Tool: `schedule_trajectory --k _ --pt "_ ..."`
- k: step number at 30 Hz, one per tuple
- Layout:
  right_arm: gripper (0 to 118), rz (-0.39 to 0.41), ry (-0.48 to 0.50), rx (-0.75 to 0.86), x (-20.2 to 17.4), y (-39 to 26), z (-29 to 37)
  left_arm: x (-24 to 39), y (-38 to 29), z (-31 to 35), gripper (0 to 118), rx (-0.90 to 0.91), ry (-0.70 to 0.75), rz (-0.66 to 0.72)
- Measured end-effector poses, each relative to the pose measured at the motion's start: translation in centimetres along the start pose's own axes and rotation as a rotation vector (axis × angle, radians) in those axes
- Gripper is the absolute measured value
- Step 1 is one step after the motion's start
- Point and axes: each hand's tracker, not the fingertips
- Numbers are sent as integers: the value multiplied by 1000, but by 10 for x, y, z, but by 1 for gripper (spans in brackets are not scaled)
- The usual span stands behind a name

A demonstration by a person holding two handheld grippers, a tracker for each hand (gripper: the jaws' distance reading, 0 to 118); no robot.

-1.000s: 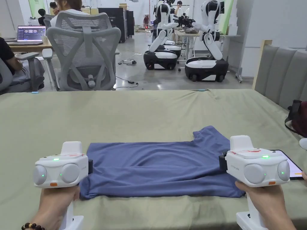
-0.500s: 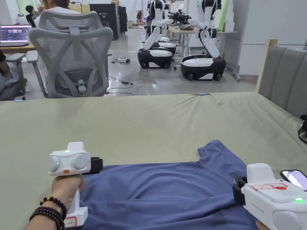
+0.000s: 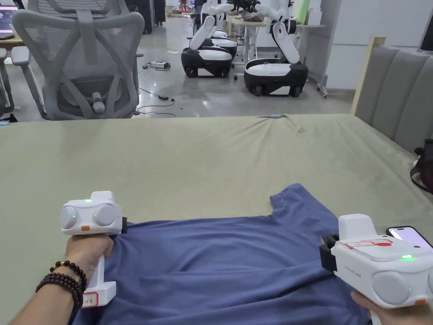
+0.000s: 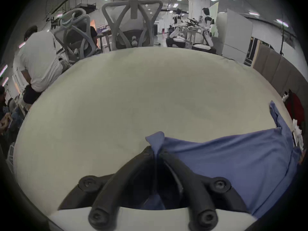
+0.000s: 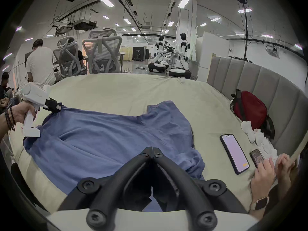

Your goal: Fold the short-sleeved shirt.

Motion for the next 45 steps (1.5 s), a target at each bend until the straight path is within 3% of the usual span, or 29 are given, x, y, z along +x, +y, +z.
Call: schedule_trajectory --k 6,7,9,10,11,14,17,20,22,23,24,25,26,27,30,34,39,45 --pt "4 -3 6 -63 34 54 -78 -4 0 11 2 13 -9 -16" --pt "16 -2 -2 -69 40 62 -94 -4 0 11 2 13 -11 -16" --pt "74 -19 9 -101 53 82 -123 -4 0 10 2 16 -8 -20" --pt "92 -27 6 -123 59 89 -136 -6 0 8 2 15 -8 -24" --pt "100 -49 11 -138 66 95 -151 -6 -1 8 2 17 -9 -28" --pt "99 -89 -13 -183 76 103 -173 -10 -1 2 2 15 -13 -20" --pt "94 -69 -67 -310 89 97 -219 -13 -2 -1 2 8 -24 3" --pt "61 -64 -132 -427 83 80 -224 -18 -1 -13 2 1 -27 0" --pt "56 -81 -69 -422 80 69 -223 -19 -1 -19 2 -4 -29 3" --pt "44 -79 -120 -381 78 70 -218 -19 0 -20 2 -6 -27 6" --pt "36 -88 -111 -390 75 70 -216 -18 0 -20 2 -5 -26 4" --pt "36 -87 -103 -389 74 71 -213 -18 0 -20 2 -4 -22 0" --pt "7 -71 -97 -382 71 72 -210 -16 0 -20 2 -3 -19 -6" --pt "1 -63 -115 -369 67 73 -205 -16 1 -18 2 0 -19 -10" --pt "1 -109 -113 -288 58 80 -170 -12 2 11 2 26 -14 -23" --pt "1 -72 -102 -260 58 87 -143 -19 1 49 2 71 -26 -31" --pt "1 -74 -112 -180 54 81 -67 -35 -11 107 2 107 -41 59" --pt "1 -49 -93 -86 52 51 20 -50 -58 162 2 137 -47 21"
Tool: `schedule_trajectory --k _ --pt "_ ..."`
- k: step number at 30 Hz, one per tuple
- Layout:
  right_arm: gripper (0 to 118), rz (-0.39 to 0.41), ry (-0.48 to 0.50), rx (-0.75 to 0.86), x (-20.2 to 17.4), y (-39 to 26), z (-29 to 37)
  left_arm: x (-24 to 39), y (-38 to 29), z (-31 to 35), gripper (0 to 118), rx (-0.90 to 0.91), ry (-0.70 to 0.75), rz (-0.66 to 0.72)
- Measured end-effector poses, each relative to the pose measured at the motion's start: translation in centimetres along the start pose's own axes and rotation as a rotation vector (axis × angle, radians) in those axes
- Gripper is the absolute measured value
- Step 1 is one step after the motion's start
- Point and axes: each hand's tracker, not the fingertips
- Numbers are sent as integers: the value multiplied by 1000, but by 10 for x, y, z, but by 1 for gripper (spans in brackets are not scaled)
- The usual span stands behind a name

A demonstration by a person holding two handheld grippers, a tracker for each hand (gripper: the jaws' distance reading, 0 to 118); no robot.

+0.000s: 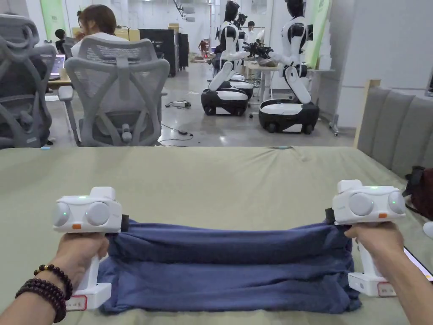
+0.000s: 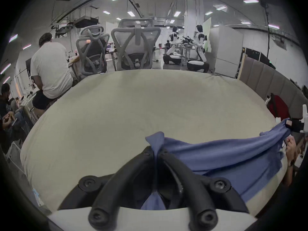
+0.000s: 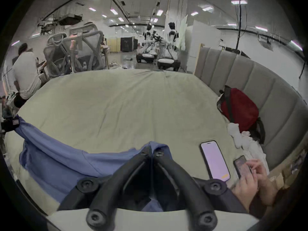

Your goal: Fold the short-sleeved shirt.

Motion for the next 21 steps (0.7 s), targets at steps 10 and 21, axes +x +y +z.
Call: schedule_trajectory --k 10,21 --pt "1 200 -4 -160 -2 -104 27 -10 -93 23 2 -131 -33 -24" --pt "11 216 11 -265 2 -125 -3 -1 -107 -8 6 -178 7 -51"
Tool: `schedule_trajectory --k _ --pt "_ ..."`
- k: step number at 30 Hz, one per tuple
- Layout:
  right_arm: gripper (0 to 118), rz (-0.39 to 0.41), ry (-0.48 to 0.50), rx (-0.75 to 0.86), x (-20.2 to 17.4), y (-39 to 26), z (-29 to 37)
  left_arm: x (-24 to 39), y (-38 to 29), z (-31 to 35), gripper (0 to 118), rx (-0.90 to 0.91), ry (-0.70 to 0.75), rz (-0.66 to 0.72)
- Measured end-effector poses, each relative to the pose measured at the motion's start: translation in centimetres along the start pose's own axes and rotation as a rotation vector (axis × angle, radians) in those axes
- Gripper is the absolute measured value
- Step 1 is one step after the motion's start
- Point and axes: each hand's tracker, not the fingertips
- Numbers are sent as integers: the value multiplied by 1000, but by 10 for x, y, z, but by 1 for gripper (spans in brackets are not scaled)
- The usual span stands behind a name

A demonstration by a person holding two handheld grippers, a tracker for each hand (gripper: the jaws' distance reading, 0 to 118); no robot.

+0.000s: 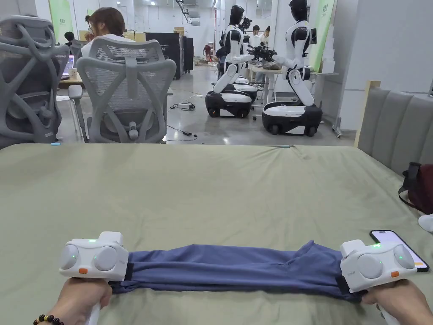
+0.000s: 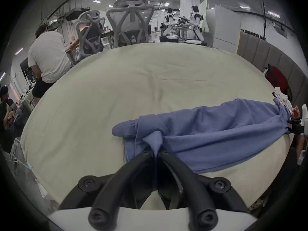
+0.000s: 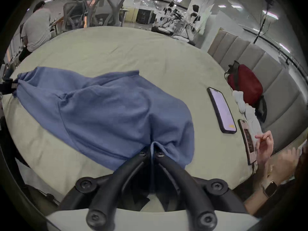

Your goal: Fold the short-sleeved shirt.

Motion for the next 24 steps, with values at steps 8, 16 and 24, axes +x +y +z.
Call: schedule_trajectory --k 8,16,24 --pt "117 -105 31 292 -17 4 74 5 7 43 113 167 -9 12" --pt "0 -96 77 415 -61 18 81 19 10 71 0 260 10 24" --pt "0 -75 104 425 -75 27 87 4 9 66 0 239 -62 80"
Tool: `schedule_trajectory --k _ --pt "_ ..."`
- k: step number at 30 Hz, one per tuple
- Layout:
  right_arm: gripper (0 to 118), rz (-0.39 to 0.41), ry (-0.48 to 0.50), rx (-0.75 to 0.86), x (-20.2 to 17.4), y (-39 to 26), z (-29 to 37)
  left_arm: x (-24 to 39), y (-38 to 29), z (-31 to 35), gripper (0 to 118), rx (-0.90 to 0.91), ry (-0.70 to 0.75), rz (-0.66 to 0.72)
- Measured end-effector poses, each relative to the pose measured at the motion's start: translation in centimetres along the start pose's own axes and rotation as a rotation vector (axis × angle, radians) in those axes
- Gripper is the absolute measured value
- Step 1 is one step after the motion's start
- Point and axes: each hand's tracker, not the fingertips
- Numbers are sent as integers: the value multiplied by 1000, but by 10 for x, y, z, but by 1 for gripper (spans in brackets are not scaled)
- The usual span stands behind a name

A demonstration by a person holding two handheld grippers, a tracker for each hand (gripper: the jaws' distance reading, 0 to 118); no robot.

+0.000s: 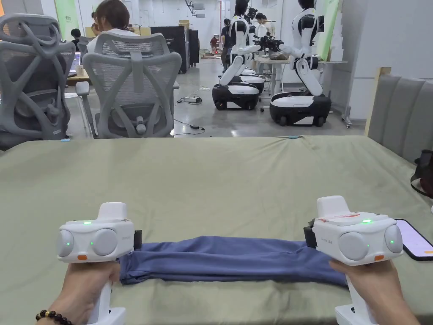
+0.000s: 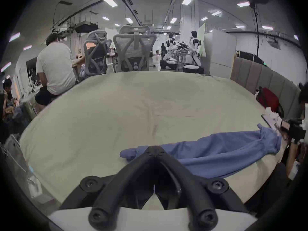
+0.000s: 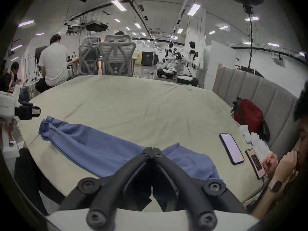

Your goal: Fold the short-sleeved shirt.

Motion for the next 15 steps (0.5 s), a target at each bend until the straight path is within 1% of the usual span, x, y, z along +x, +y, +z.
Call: schedule_trajectory --k 1,2,3,5,8,10,13,14,15 --pt "0 -2 7 3 -1 1 1 -9 2 -3 9 -5 -71 43" --pt "0 -1 10 6 -1 2 0 -18 4 -7 42 -15 -150 100" --pt "0 3 13 5 -2 3 0 -27 5 -13 70 -44 -207 147" --pt "0 3 38 0 -2 3 -3 -34 8 -23 118 -94 -231 148" --pt "0 -9 58 -7 -3 2 -9 -42 8 -39 116 -69 -230 145" --pt "0 -2 59 -10 -7 0 -7 -47 6 -53 116 -96 -184 184" --pt "0 -2 71 -17 -10 -1 -8 -59 3 -72 101 -196 -229 289" --pt "0 0 76 -19 -11 -2 -12 -59 1 -76 94 -222 -241 314" --pt "0 3 79 -27 -11 -2 -14 -58 -3 -80 89 -236 -267 318"
